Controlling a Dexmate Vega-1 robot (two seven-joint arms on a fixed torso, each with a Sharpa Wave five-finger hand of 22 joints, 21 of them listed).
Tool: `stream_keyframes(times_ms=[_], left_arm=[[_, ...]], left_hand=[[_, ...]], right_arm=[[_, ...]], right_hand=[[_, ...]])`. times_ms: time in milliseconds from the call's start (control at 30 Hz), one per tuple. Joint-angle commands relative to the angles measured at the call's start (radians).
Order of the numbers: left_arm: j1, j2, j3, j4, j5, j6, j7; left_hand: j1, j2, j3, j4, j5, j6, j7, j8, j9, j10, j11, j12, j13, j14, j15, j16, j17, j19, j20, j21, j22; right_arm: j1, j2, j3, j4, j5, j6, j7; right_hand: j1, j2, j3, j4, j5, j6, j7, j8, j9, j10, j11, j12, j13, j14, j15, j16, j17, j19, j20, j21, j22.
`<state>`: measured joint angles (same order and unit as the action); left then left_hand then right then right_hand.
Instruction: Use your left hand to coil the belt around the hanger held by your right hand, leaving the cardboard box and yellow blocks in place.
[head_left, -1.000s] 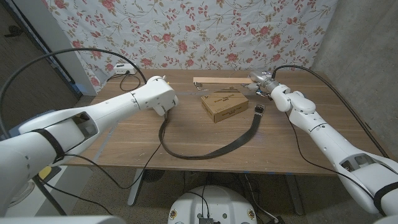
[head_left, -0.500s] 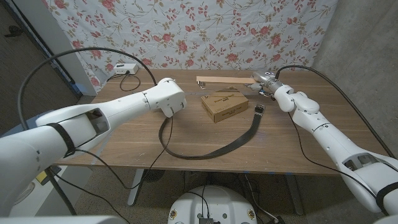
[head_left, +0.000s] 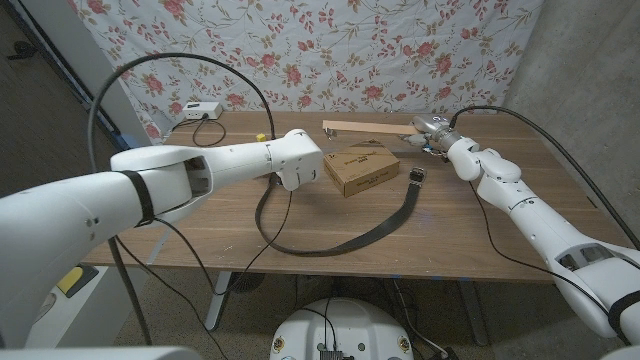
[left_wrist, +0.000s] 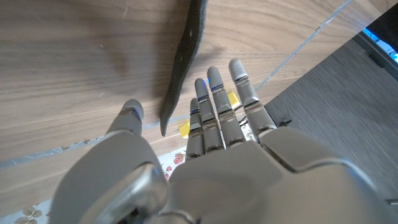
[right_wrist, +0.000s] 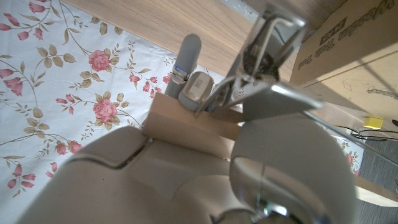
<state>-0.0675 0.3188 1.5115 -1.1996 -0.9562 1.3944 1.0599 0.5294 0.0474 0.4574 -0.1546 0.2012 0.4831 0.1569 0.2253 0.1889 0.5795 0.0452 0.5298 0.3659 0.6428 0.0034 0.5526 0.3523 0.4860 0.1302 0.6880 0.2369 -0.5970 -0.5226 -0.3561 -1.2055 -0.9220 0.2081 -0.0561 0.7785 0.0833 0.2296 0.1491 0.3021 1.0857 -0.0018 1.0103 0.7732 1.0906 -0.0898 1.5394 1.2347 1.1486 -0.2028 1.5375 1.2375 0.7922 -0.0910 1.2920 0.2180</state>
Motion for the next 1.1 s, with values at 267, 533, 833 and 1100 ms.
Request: stream_keyframes(times_ms=[267,533,833,1100], left_arm=[[-0.105,-0.337,0.34,0.518,0.181,0.002,-0.545],[-0.003,-0.354,0.158,0.6,0.416,0.002,-0.51],[0.096,-0.113,-0.031,0.164,0.329,0.002,0.057],[0.256,0.222,-0.125,-0.348,0.815,-0.299,-0.131]], left_hand=[[0.171,0.052,0.029,-0.013,-0.024,0.126,-0.004,0.009,0.009,0.09,-0.042,0.055,0.054,0.063,-0.044,0.113,0.089,0.025,-0.019,0.059,0.009],[0.324,0.144,0.102,-0.029,-0.006,0.439,-0.05,0.125,0.057,0.321,-0.076,0.155,0.115,0.23,-0.105,0.259,0.18,0.077,-0.05,0.171,0.04],[0.453,0.142,0.043,0.063,0.004,0.419,-0.035,0.198,0.3,0.317,-0.134,0.452,0.51,0.296,-0.146,0.499,0.482,0.039,-0.088,0.478,0.174],[0.43,0.107,0.032,0.09,0.047,0.423,-0.082,0.238,0.368,0.319,-0.164,0.495,0.59,0.336,-0.177,0.491,0.529,0.07,-0.15,0.553,0.178]], right_arm=[[0.055,-0.006,-0.015,0.116,0.035,0.068,-0.053],[0.08,0.0,-0.031,0.145,0.027,0.068,-0.057],[0.093,0.007,-0.042,0.153,0.019,0.061,-0.055],[0.079,0.018,-0.029,0.131,0.03,0.034,-0.067]], right_hand=[[-0.092,0.091,0.014,0.0,-0.006,-0.005,0.002,0.015,-0.007,-0.007,-0.005,0.018,0.002,0.0,-0.008,0.026,0.003,-0.009,-0.006,0.02,-0.007],[-0.094,0.091,0.018,0.0,-0.007,-0.01,0.002,0.021,-0.011,-0.01,-0.002,0.02,0.002,-0.001,-0.008,0.026,0.003,-0.015,-0.007,0.027,-0.013],[-0.096,0.091,0.022,-0.001,-0.008,-0.014,0.004,0.029,-0.016,-0.015,0.001,0.021,0.002,-0.002,-0.008,0.026,0.003,-0.02,-0.006,0.035,-0.018],[-0.098,0.091,0.027,-0.001,-0.009,-0.014,0.004,0.035,-0.023,-0.013,-0.001,0.023,0.002,-0.005,-0.008,0.025,0.003,-0.018,-0.006,0.044,-0.022]])
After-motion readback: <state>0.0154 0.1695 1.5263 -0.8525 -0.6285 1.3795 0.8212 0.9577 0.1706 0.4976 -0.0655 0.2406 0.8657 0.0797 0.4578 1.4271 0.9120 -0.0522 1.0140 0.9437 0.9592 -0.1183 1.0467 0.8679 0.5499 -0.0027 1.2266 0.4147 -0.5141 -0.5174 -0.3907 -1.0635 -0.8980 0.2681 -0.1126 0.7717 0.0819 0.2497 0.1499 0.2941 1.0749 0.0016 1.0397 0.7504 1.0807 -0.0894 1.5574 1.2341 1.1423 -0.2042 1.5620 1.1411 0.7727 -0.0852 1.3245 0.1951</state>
